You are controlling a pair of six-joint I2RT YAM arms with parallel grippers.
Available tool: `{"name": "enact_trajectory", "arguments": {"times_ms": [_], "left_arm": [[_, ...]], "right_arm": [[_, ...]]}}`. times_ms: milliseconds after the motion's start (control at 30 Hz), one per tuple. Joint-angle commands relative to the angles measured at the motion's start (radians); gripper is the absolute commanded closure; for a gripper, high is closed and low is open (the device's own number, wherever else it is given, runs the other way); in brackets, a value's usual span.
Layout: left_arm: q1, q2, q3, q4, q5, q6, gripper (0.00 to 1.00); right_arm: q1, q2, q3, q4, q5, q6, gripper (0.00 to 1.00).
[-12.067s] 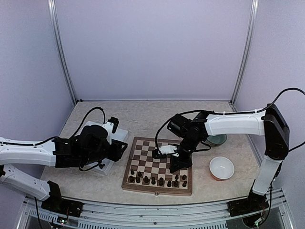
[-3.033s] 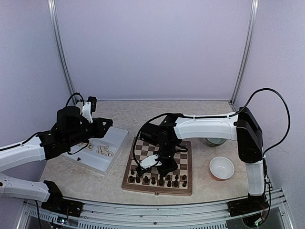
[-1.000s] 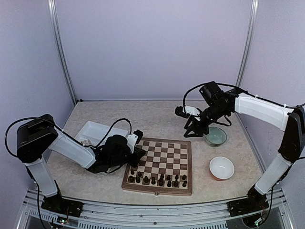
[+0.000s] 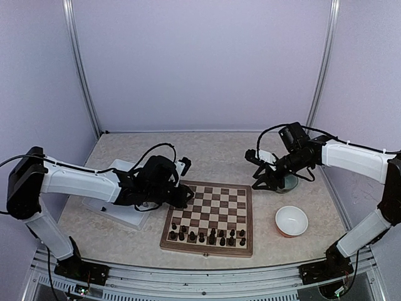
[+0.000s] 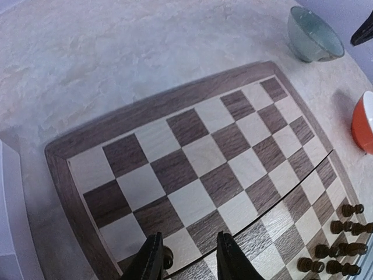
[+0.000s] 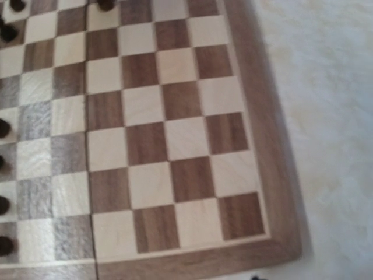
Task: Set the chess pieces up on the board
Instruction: Place the pawn on the chessboard, then pick up the pawn from the chessboard.
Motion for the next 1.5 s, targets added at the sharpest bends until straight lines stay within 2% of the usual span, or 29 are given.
{"name": "enact_trajectory", "arguments": {"times_ms": [0, 167, 600, 1067, 1467], "left_arm": [[-0.012, 0.049, 0.059, -0.256, -0.024, -0.056, 0.67], [-0.016, 0.094, 0.114, -0.339, -0.047, -0.077, 0.68], [-0.022, 0.156, 0.174, -0.343, -0.075, -0.075, 0.78], [-0.026, 0.153, 0.195, -0.344, -0.094, -0.068, 0.78], [-0.031, 0.154, 0.198, -0.345, -0.097, -0.062, 0.93]], "right_arm": [[-0.049, -0.068, -0.069, 0.126, -0.075, 0.026, 0.53], [-0.067, -0.079, -0.095, 0.151, -0.085, 0.025, 0.53], [-0.067, -0.077, -0.122, 0.156, -0.094, 0.015, 0.53], [-0.067, -0.052, -0.119, 0.147, -0.102, 0.010, 0.53], [-0.067, -0.043, -0.119, 0.145, -0.104, 0.006, 0.53]]}}
